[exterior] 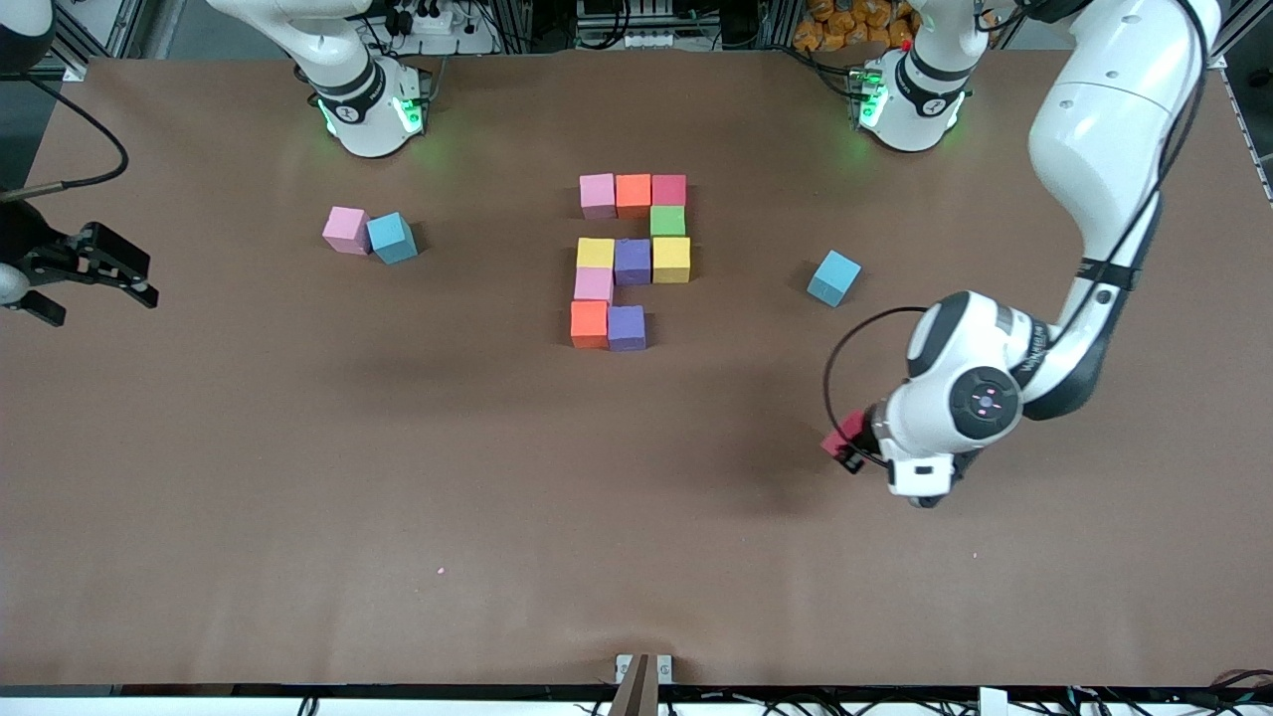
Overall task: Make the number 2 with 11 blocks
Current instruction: 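Carry the pink cube toward the figure with the left gripper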
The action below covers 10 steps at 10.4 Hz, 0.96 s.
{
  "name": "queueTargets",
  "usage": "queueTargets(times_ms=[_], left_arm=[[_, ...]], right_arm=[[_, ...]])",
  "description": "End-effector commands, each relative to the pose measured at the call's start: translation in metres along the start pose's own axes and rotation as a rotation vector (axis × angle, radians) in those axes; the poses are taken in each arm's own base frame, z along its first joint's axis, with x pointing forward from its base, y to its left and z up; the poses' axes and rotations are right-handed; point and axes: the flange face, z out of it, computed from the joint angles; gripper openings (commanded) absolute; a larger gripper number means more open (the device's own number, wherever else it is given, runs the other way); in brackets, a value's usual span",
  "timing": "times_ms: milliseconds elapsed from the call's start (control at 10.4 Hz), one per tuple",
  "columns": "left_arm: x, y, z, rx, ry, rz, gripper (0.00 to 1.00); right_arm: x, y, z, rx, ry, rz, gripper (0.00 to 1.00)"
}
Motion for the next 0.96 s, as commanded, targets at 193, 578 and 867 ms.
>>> queueTargets(times_ms=[193, 578, 867], left_arm=[[-0.082, 0.023, 0.000, 0.015, -0.058, -0.248, 0.61], [-0.154, 0.037, 0.015, 0.050, -0.056, -0.494, 0.60], [-0.201, 0.041, 0.030, 0.087, -0.081, -0.656, 0.60]], right_arm=[[0.003, 0.005, 0.003, 0.020, -0.021, 0.027, 1.00], [0.001, 0.024, 0.007, 0.011, -0.011, 0.061, 1.00], [0.000, 0.024, 0.009, 0.013, -0.023, 0.099, 1.00]])
